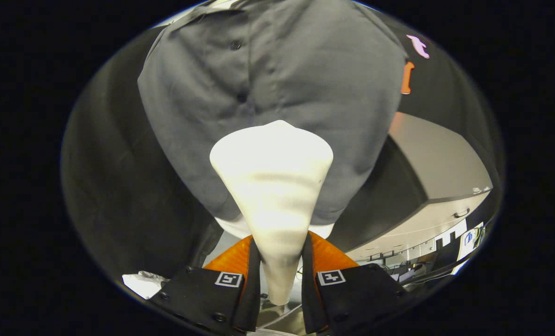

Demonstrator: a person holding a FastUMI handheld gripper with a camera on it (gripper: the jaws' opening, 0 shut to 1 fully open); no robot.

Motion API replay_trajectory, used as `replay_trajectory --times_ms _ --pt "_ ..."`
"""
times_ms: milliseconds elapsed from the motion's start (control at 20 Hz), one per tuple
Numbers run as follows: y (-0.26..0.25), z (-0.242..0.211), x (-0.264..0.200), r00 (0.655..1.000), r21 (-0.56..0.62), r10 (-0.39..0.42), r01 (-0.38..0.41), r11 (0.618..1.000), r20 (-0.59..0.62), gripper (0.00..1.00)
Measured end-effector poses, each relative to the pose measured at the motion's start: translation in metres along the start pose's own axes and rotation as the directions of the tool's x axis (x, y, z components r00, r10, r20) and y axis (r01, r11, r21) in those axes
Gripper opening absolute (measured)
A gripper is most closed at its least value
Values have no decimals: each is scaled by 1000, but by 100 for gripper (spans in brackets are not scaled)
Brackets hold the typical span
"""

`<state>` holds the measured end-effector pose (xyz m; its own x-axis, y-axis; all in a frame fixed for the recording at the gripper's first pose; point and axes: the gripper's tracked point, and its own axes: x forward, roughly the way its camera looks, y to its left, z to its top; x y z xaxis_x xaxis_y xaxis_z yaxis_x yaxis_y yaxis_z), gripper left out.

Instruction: Iron the clothes twice with a garment steamer, once on the left side and once on the right side.

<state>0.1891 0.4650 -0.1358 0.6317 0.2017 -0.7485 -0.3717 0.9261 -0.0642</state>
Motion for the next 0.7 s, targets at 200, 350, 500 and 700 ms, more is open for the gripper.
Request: replay_trajectory --times_ms 200,350,500,700 --pt "-40 46 -53 990 44 -39 33 998 134 45" --pt "-65 77 -96 972 67 -63 49 997 228 45" --pt "-87 103 -134 942 96 -94 66 993 323 44" --pt "-117 130 -185 896 138 -153 104 985 416 44"
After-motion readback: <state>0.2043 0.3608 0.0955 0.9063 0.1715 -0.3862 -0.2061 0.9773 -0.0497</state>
